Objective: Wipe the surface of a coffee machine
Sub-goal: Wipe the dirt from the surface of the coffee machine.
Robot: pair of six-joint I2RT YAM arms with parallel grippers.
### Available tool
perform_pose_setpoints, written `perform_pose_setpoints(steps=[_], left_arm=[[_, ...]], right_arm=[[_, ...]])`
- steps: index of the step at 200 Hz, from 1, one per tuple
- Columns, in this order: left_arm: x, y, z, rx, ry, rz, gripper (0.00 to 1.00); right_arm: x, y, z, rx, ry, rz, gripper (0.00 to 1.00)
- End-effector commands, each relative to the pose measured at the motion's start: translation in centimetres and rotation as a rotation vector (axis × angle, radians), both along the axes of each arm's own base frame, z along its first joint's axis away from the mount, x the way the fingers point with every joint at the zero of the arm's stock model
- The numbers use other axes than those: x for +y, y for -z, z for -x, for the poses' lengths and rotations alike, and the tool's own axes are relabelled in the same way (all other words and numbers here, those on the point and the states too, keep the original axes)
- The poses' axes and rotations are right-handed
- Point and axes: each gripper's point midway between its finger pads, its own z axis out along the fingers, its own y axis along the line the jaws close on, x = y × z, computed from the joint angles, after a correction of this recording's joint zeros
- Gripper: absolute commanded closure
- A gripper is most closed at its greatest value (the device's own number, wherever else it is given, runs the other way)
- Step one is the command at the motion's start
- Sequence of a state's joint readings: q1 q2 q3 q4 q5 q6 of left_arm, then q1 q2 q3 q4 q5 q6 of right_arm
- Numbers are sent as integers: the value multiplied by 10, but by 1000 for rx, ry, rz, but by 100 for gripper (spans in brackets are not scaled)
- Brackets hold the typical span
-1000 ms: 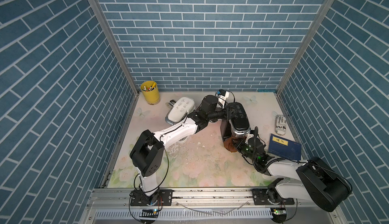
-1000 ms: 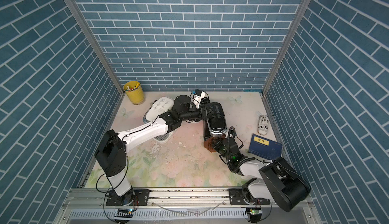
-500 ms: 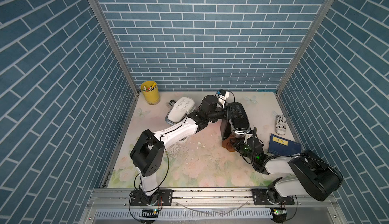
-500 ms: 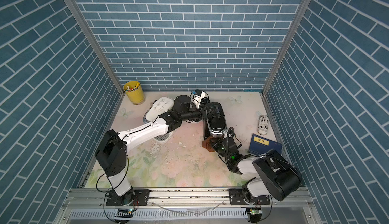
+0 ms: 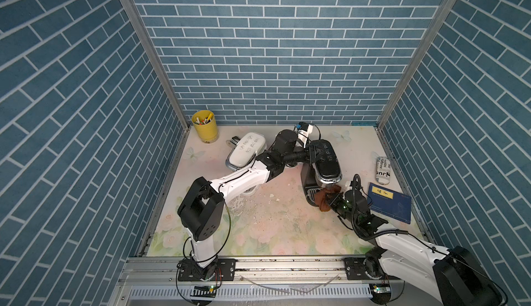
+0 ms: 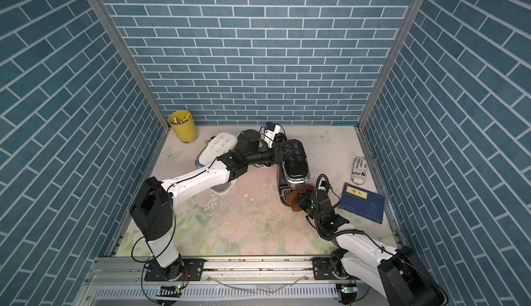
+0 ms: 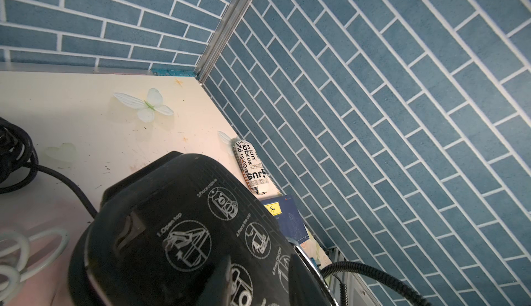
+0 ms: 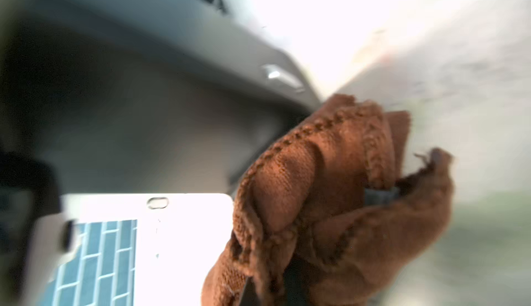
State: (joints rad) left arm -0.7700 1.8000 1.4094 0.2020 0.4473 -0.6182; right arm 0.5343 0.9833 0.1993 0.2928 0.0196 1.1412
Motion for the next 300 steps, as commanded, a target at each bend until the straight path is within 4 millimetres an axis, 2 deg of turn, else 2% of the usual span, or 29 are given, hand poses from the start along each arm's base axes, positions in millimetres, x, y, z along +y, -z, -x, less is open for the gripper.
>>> perform_pose_setpoints(steps=[1, 31, 62, 131, 185, 216, 278, 300], left_arm=[[9, 85, 12, 195, 5, -175, 65], [11, 85, 12, 192, 4, -184, 65], [10, 85, 11, 195, 2, -179, 65], [10, 81, 10, 187, 0, -176, 65], [10, 84, 11, 193, 3, -178, 65], [12, 85, 11, 193, 2, -181, 65], [13, 85, 11, 194, 3, -180, 65], [13, 86, 10, 197, 2, -182, 65]], right_arm=[[-21, 24, 11, 91, 27, 101, 100], [-21, 30, 12, 112, 20, 87, 100], [1, 24, 7, 115, -45, 8, 100], [50, 17, 18, 115, -150, -86, 100], [59, 30, 18, 123, -135, -106, 100], [50, 30, 19, 119, -109, -84, 100], [-15, 39, 25, 154, 7, 45, 100], [-27, 38, 25, 155, 28, 65, 100]])
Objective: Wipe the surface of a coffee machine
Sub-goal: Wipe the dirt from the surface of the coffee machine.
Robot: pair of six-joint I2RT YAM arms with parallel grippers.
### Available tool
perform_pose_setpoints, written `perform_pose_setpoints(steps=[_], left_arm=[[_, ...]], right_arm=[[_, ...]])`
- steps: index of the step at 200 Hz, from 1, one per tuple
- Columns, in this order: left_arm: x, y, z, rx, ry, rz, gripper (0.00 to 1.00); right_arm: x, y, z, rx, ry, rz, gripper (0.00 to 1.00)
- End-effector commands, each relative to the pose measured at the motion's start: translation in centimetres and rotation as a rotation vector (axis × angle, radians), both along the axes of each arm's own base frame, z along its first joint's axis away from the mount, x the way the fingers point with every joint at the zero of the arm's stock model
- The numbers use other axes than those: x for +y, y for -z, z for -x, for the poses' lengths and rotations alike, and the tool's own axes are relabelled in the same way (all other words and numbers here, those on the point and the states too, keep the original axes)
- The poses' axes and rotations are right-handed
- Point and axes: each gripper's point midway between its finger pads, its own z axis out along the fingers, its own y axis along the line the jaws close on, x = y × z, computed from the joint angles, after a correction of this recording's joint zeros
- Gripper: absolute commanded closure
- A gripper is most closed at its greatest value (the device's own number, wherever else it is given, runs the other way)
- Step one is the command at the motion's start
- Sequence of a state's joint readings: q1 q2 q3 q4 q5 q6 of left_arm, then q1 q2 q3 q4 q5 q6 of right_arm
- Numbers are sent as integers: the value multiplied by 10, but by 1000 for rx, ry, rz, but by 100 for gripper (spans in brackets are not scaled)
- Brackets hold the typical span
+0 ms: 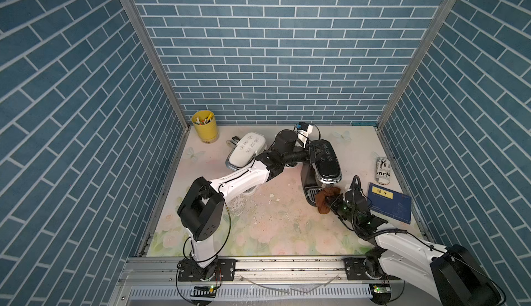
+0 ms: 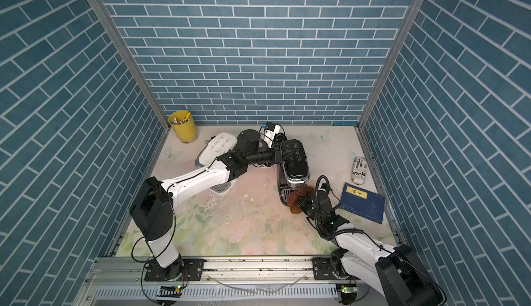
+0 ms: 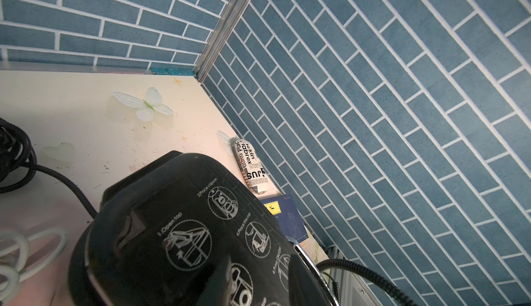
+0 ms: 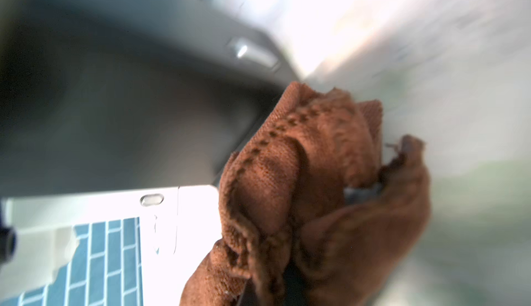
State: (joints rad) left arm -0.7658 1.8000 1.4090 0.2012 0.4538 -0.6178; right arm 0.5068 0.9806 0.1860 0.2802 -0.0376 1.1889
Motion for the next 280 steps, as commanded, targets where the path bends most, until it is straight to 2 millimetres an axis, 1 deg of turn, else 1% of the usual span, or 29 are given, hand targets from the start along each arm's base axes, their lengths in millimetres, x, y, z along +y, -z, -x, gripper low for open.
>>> perform_pose_setpoints(steps=[1, 13, 35, 51, 56, 71, 91, 116, 145, 176, 198, 225, 242, 254, 265, 280], left_arm=[[12, 86, 11, 196, 0, -184, 65], [13, 87, 11, 196, -1, -185, 65], [13, 87, 11, 196, -3, -185, 65], [12, 86, 11, 195, -4, -183, 65], [13, 87, 11, 196, -4, -184, 65], [12, 85, 10, 198, -3, -178, 65], [11, 85, 9, 200, -5, -175, 65], [11, 85, 10, 203, -5, -172, 65], [13, 87, 12, 205, -4, -179, 65], [12, 87, 13, 206, 0, -177, 65], [13, 85, 12, 202, 0, -175, 65], [12, 87, 12, 204, 1, -176, 65], [12, 87, 11, 202, 1, -174, 65], [11, 87, 11, 200, 0, -172, 65], [11, 87, 10, 202, -1, -171, 65], [11, 87, 9, 204, -1, -171, 65]], right_arm=[[-26, 31, 20, 100, 15, 116, 100], [-28, 32, 19, 102, 19, 112, 100], [-22, 29, 12, 90, 6, 89, 100], [-13, 23, 1, 69, -11, 64, 100], [-4, 20, -1, 67, -41, 35, 100], [9, 13, -12, 46, -73, -2, 100], [19, 9, -24, 30, -103, -11, 100], [19, 7, -34, 9, -88, -2, 100], [10, 17, -37, 25, -60, 26, 100], [14, 22, -35, 47, -84, 5, 100], [19, 23, -28, 70, -114, -13, 100], [28, 27, -11, 106, -149, -46, 100], [33, 32, 3, 130, -166, -32, 100], [41, 33, 13, 141, -191, -17, 100], [47, 34, 19, 144, -207, -16, 100], [48, 35, 23, 143, -196, -33, 100]])
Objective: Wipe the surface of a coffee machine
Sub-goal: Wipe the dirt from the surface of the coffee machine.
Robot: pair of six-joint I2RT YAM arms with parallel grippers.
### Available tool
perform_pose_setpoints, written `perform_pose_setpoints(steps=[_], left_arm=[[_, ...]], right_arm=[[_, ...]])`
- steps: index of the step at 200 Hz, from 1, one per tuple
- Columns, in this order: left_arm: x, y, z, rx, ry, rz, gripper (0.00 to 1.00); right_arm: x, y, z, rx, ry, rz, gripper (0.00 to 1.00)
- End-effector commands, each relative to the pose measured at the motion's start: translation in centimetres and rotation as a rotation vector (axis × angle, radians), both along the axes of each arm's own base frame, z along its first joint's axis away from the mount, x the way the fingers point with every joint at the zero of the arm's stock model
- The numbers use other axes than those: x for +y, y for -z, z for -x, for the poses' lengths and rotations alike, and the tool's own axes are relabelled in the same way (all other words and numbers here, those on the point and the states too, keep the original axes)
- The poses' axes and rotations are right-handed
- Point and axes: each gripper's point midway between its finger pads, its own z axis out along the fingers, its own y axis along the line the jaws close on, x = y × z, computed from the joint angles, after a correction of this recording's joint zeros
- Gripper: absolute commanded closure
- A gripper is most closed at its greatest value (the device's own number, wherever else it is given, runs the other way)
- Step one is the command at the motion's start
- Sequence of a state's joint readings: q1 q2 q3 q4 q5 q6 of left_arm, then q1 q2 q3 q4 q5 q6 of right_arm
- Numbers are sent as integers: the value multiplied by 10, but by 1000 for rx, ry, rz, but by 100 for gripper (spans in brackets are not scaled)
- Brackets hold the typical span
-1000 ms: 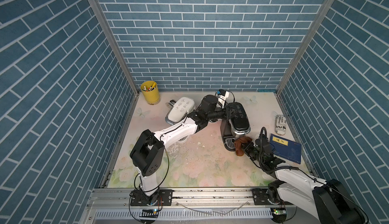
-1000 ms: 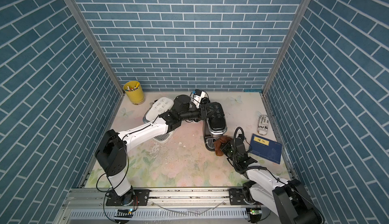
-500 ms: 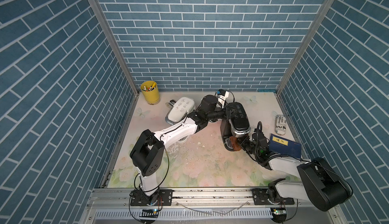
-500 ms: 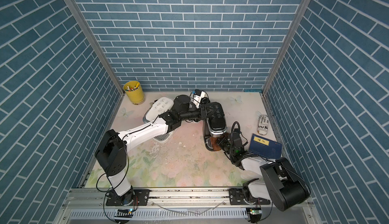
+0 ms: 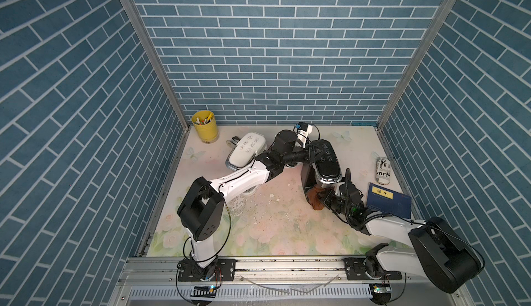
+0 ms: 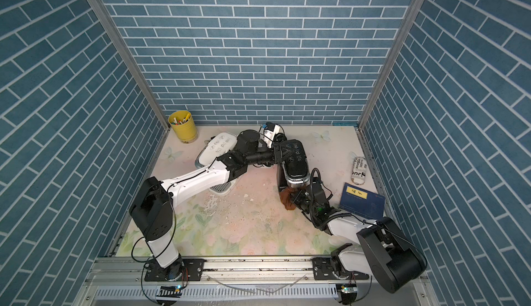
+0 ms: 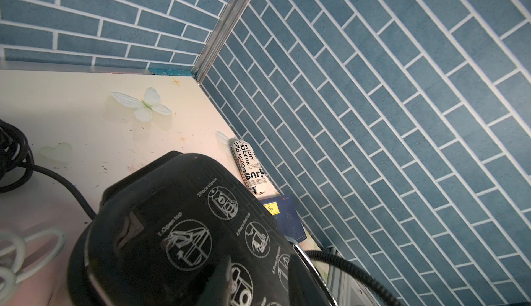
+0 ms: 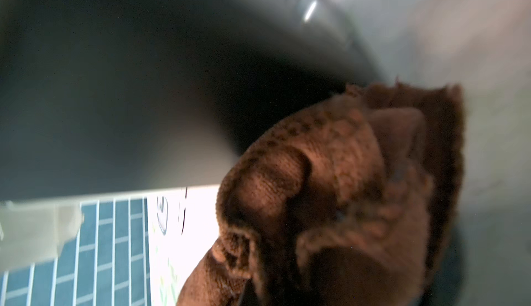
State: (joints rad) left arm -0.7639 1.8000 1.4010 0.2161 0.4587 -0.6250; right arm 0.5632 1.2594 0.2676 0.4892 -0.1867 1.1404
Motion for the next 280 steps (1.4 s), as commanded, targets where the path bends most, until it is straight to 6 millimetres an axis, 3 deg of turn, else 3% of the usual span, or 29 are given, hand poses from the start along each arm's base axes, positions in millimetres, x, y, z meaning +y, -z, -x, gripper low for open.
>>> perform_pose_setpoints(steps=[1, 53, 86, 131, 183, 248, 280], left_arm=[[10, 87, 10, 200, -1, -179, 65], [12, 88, 10, 202, 0, -186, 65], [15, 87, 11, 201, -4, -188, 65], [16, 86, 9, 198, -7, -185, 65], [14, 88, 7, 208, -14, -174, 65], [13, 88, 5, 211, -14, -171, 65], [13, 89, 6, 213, -13, -175, 65]], right_arm=[[-6, 32, 30, 133, 10, 28, 100], [-21, 38, 29, 133, 54, 66, 100], [-49, 39, 26, 157, 103, 79, 100], [-86, 23, 22, 118, 174, 159, 100], [-56, 16, 20, 134, 102, 11, 100], [-25, 12, 32, 124, 48, -10, 100], [-24, -12, 25, 56, 52, -28, 100]])
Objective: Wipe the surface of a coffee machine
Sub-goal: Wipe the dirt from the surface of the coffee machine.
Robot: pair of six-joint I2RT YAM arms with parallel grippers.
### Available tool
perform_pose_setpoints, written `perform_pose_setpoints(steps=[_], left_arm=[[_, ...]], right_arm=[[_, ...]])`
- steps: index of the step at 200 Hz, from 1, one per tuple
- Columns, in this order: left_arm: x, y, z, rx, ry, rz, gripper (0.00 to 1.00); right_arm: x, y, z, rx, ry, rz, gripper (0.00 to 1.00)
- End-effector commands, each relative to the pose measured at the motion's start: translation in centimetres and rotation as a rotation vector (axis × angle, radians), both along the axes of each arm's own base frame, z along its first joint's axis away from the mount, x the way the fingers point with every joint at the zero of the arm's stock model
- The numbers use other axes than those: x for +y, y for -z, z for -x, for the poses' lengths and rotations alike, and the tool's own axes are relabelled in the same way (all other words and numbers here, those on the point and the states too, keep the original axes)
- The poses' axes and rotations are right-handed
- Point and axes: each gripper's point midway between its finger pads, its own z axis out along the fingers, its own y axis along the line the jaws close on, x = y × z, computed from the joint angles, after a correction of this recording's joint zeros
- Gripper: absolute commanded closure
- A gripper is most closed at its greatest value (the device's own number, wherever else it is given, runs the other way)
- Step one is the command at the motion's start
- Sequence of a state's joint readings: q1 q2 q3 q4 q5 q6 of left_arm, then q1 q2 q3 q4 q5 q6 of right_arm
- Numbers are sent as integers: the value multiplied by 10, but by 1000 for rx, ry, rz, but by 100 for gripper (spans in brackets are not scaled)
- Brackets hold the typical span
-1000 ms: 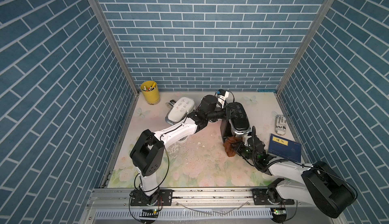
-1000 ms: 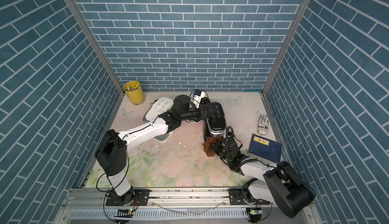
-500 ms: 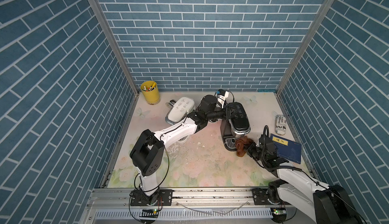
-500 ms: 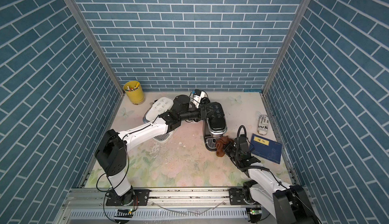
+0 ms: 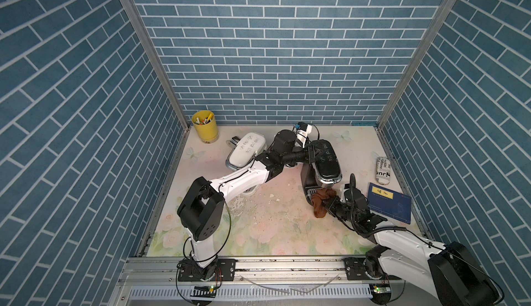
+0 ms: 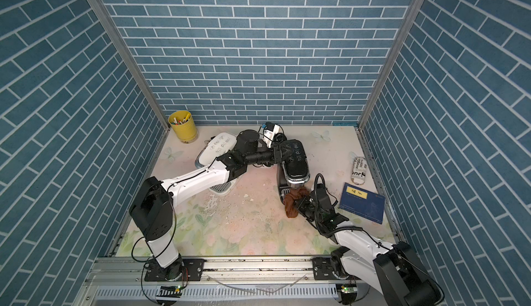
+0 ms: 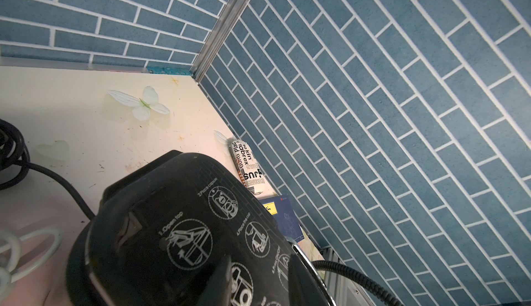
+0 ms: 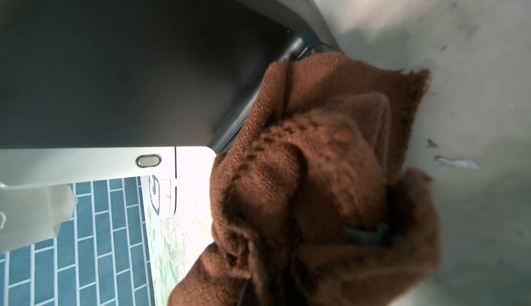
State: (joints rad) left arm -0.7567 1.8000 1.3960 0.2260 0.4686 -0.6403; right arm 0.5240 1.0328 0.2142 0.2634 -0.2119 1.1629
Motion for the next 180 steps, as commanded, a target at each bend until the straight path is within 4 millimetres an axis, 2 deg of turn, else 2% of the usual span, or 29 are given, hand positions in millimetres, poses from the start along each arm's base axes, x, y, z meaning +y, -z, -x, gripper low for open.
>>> perform_pose_setpoints(steps=[1, 20, 39, 92, 105, 131, 150, 167, 180], left_arm=[[12, 89, 8, 201, -10, -186, 65], [12, 87, 8, 197, -9, -184, 65], [13, 87, 8, 197, -11, -186, 65], [12, 83, 10, 190, 0, -182, 65], [15, 75, 9, 166, -3, -181, 65], [18, 42, 9, 82, 14, -158, 62], [23, 2, 13, -33, 39, -123, 57], [31, -38, 22, -170, 65, -85, 50], [33, -68, 41, -287, 141, -38, 43]], right_arm=[[0, -13, 0, -13, 22, -27, 100], [-5, -42, -5, -95, 27, -6, 100], [-15, -65, -2, -153, 44, 26, 100], [-48, -118, 23, -229, 82, 108, 100], [-56, -135, 28, -261, 81, 140, 100], [-69, -170, 35, -342, 51, 237, 100], [-73, -202, 39, -435, 7, 305, 100], [-68, -233, 41, -550, -67, 331, 100], [-54, -256, 45, -656, -157, 319, 100]])
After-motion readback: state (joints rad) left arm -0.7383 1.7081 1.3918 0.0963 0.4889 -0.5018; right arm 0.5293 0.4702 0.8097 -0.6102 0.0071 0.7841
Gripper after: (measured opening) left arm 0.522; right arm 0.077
